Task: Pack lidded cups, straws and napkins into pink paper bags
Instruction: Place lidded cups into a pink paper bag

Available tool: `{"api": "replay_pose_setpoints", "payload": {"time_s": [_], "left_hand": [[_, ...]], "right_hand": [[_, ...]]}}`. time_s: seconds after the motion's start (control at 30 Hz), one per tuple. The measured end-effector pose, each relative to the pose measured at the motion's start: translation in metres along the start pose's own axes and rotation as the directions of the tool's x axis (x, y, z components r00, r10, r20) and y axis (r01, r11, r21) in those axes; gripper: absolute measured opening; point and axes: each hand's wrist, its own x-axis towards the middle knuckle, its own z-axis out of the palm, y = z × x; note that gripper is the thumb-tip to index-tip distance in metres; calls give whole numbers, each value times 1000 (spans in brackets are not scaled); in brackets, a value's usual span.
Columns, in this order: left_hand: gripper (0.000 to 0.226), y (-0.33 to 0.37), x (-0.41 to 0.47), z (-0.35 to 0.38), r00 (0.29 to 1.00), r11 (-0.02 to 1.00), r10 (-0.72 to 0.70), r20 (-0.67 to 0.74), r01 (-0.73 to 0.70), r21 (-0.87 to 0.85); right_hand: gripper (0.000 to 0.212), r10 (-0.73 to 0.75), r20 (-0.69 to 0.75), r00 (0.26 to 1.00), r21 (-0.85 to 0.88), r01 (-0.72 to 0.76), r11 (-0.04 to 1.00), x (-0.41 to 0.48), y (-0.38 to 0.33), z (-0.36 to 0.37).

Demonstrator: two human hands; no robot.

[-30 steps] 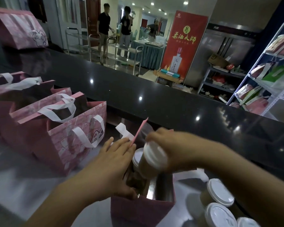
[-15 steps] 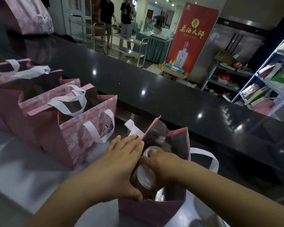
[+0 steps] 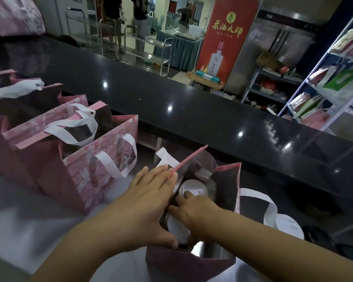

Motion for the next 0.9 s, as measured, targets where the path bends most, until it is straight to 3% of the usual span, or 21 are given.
{"api": "replay_pose_setpoints", "payload": {"time_s": [0.4, 0.47, 0.53, 0.63, 0.73, 0.83, 0.9], "left_hand": [[112, -9, 24, -7, 994, 994, 105, -5, -105, -35], [109, -9, 28, -9, 989, 988, 148, -4, -148, -49], [105, -11, 31, -7, 986, 984, 167, -11, -168, -53], [101, -16, 35, -4, 982, 982, 188, -21, -188, -2], [104, -15, 42, 0, 976, 976, 217, -20, -216, 33], [102, -8, 46, 4, 973, 971, 229, -13, -228, 69], [100, -1, 49, 4, 976, 974, 216, -6, -215, 69]], "right_hand": [[75, 98, 104, 990, 0, -98, 995, -3, 22, -1], [76, 97, 189, 977, 40, -106, 994, -3, 26, -5], [69, 134, 241, 961, 197, -184, 963, -3, 31, -8], [44, 253, 160, 954, 570, -299, 765, -5, 45, -11], [25, 449, -19, 893, 789, -263, 556, -8, 62, -10], [22, 675, -143, 724, 984, 28, 178, -24, 72, -14], [22, 777, -180, 603, 971, 233, 45, -42, 82, -20]]}}
